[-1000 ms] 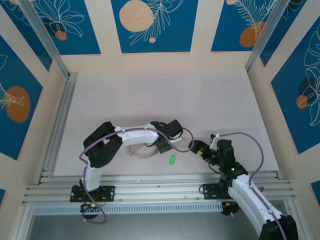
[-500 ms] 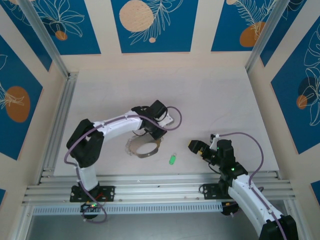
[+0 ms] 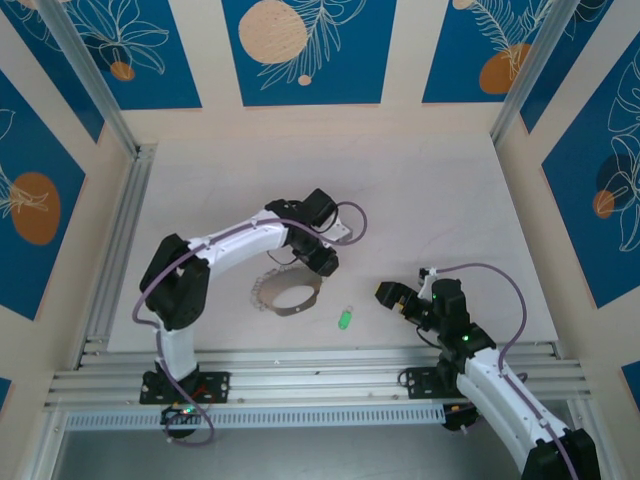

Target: Put the keys on the keyring

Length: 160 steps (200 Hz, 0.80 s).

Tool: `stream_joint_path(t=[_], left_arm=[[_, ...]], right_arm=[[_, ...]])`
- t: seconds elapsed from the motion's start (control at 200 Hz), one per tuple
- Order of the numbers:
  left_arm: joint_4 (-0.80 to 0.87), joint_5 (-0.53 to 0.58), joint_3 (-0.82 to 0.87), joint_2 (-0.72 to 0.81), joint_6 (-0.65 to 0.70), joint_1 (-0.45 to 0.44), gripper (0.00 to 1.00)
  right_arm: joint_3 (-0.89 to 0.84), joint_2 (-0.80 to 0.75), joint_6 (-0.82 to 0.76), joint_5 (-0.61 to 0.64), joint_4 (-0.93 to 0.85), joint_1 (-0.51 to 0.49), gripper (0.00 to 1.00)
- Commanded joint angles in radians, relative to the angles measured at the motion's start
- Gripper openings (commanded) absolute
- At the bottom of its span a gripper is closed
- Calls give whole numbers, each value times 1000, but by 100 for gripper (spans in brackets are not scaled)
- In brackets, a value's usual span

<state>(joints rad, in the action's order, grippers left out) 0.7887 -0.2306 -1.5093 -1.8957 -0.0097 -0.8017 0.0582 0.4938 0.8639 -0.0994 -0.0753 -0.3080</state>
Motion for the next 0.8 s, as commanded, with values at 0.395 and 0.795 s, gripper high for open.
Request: stream_joint_path(t=[0.395, 0.795], left_arm=[[291, 343, -215, -191, 7, -131, 37], [285, 424, -250, -262, 62, -165, 35]], right_arm=[[94, -14, -55, 27, -131, -7, 99], [182, 42, -114, 67, -192, -2, 99]])
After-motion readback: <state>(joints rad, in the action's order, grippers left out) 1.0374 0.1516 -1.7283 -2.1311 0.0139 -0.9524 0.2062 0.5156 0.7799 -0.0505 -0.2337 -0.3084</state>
